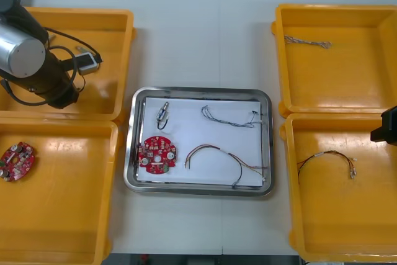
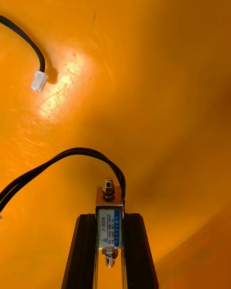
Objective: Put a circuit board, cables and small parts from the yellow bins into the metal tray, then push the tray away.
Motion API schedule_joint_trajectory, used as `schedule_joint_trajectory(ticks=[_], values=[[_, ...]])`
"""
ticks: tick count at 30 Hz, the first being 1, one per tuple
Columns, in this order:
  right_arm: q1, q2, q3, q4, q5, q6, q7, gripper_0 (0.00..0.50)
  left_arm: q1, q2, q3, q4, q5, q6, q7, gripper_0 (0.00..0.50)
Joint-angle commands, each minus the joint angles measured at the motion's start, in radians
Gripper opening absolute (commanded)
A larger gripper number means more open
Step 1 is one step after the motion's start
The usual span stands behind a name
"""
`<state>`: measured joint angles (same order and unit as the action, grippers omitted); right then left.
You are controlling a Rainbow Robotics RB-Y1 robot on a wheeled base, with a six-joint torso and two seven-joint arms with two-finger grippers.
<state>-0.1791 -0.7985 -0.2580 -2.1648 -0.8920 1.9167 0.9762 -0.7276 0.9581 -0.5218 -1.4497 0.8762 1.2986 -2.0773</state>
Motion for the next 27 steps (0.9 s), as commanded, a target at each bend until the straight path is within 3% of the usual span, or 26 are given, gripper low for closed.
schedule_joint_trajectory(ticks=[1,7,19,27], values=[[0.013,-0.010,-0.013,-0.032,-0.007,0.003,0.025,0.500,-0.045,-0.005,0.091,-0.049,0.017,0.053,0.046,0.000],[0.013,-0.010,-0.013,-0.032,-0.007,0.003,0.025,0.500,-0.053,-0.007,0.138,-0.077,0.026,0.100,0.069,0.000],[0.013,-0.010,-0.013,-0.032,-0.007,0.003,0.025,0.500,-0.059,-0.012,0.244,-0.202,0.044,0.317,0.187,0.000],[0.013,-0.010,-0.013,-0.032,-0.007,0.003,0.025,0.500,-0.079,-0.064,0.247,-0.209,0.043,0.389,0.263,0.000]])
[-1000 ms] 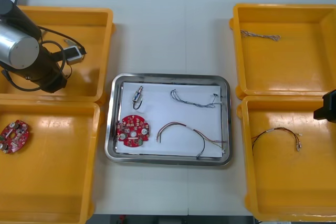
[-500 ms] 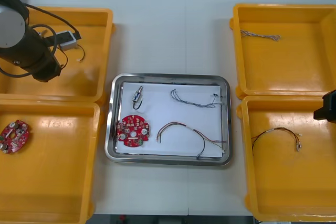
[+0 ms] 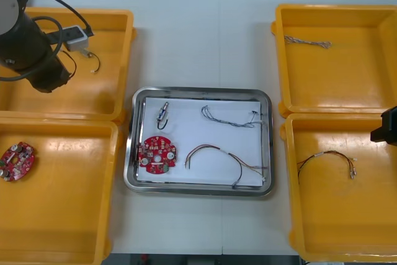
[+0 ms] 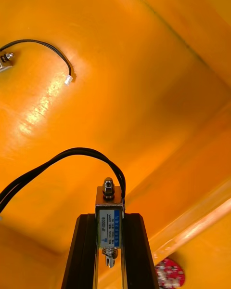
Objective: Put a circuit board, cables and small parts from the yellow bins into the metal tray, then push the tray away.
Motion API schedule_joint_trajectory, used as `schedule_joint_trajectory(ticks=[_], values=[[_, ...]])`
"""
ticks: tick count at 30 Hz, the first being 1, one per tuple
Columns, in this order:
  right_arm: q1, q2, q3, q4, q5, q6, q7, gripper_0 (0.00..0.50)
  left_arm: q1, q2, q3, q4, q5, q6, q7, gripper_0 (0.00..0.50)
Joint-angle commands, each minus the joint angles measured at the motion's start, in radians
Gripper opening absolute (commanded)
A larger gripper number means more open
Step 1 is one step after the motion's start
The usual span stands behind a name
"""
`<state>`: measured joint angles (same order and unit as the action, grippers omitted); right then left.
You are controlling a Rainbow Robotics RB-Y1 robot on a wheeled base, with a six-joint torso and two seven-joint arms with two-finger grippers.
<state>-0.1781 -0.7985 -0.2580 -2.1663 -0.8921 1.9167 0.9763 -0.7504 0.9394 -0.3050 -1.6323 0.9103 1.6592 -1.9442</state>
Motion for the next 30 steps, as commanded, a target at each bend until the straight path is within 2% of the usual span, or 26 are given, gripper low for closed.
schedule_joint_trajectory(ticks=[1,8,12,18,23,30], values=[[0.012,-0.010,-0.013,-0.030,-0.007,0.003,0.025,0.500,-0.060,-0.054,0.038,-0.032,0.010,0.031,0.129,0.000],[0.012,-0.010,-0.013,-0.030,-0.007,0.003,0.025,0.500,-0.093,-0.065,0.041,-0.083,0.016,0.108,0.134,0.000],[0.012,-0.010,-0.013,-0.030,-0.007,0.003,0.025,0.500,-0.092,-0.068,0.041,-0.169,-0.002,0.171,0.252,0.000],[0.012,-0.010,-0.013,-0.030,-0.007,0.003,0.025,0.500,-0.092,-0.113,0.043,-0.279,-0.011,0.255,0.438,0.000],[0.012,-0.010,-0.013,-0.030,-0.007,0.003,0.025,0.500,-0.092,-0.153,0.041,-0.331,-0.004,0.261,0.587,0.000],[0.012,-0.010,-0.013,-0.030,-0.007,0.003,0.025,0.500,-0.095,-0.194,0.023,-0.348,0.007,0.261,0.714,0.000]])
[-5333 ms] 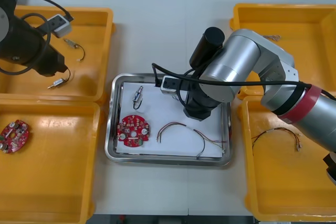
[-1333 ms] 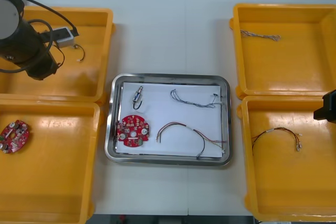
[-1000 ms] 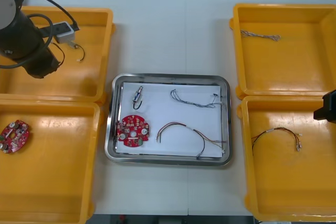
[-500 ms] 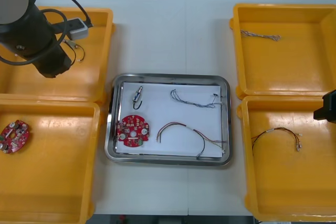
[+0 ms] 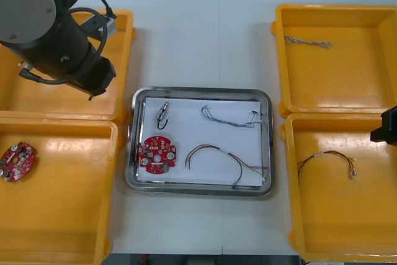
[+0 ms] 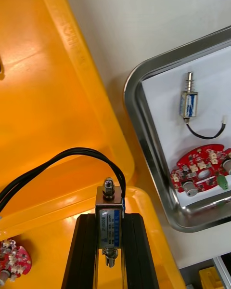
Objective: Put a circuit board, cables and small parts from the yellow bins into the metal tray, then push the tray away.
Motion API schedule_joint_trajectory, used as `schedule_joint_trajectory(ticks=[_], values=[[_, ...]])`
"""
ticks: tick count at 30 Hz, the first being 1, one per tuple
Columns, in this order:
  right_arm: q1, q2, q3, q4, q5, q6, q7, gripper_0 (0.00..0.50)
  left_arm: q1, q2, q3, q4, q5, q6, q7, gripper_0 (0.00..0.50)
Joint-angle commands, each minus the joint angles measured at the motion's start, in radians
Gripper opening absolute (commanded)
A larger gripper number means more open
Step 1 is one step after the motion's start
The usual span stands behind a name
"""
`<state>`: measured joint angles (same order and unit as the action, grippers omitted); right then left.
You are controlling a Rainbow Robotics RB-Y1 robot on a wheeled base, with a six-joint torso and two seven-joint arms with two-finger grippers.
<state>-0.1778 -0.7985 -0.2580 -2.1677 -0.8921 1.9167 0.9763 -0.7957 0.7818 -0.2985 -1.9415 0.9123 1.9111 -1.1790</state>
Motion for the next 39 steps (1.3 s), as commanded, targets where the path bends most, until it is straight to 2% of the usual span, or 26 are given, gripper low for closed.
schedule_joint_trajectory(ticks=[1,8,18,30,39], values=[[0.012,-0.010,-0.013,-0.029,-0.007,0.003,0.025,0.500,-0.056,-0.044,-0.001,-0.043,-0.003,0.009,-0.024,0.000],[0.012,-0.010,-0.013,-0.029,-0.007,0.003,0.025,0.500,-0.082,-0.098,-0.126,-0.071,-0.070,-0.009,0.156,0.000],[0.012,-0.010,-0.013,-0.029,-0.007,0.003,0.025,0.500,-0.119,-0.194,-0.223,-0.065,-0.158,-0.009,0.346,0.000],[0.012,-0.010,-0.013,-0.029,-0.007,0.003,0.025,0.500,-0.148,-0.302,-0.306,0.012,-0.270,-0.010,0.404,0.000],[0.012,-0.010,-0.013,-0.029,-0.007,0.003,0.025,0.500,-0.148,-0.348,-0.360,0.102,-0.336,-0.093,0.432,0.000]])
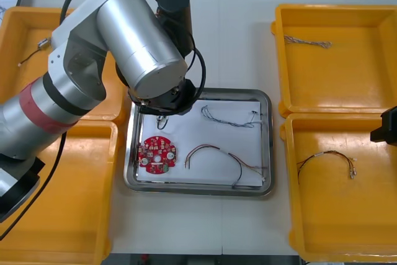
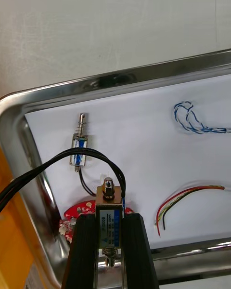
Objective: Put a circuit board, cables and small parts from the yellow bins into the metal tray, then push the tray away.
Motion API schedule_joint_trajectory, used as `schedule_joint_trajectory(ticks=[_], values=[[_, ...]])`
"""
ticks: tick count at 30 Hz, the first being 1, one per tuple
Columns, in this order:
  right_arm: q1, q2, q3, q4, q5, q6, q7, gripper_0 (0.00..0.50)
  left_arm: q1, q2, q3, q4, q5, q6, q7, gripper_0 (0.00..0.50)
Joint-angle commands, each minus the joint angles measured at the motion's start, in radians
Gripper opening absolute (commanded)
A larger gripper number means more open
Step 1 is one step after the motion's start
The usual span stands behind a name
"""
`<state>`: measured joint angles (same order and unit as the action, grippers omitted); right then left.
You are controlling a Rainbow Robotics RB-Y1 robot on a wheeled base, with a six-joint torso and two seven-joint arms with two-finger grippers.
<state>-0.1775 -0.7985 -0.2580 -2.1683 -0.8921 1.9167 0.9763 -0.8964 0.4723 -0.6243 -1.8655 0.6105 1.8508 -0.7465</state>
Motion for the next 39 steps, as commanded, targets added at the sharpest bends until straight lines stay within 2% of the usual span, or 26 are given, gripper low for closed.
schedule_joint_trajectory(ticks=[1,6,25,39], values=[[0.012,-0.010,-0.013,-0.028,-0.007,0.003,0.025,0.500,-0.049,-0.050,-0.043,0.042,-0.051,-0.036,0.001,0.000],[0.012,-0.010,-0.013,-0.028,-0.007,0.003,0.025,0.500,-0.047,-0.077,-0.068,0.077,-0.089,-0.053,0.006,0.000],[0.012,-0.010,-0.013,-0.028,-0.007,0.003,0.025,0.500,-0.045,-0.132,-0.135,0.169,-0.161,-0.108,0.026,0.000],[0.012,-0.010,-0.013,-0.028,-0.007,0.003,0.025,0.500,-0.030,-0.133,-0.152,0.218,-0.184,-0.157,0.016,0.000]])
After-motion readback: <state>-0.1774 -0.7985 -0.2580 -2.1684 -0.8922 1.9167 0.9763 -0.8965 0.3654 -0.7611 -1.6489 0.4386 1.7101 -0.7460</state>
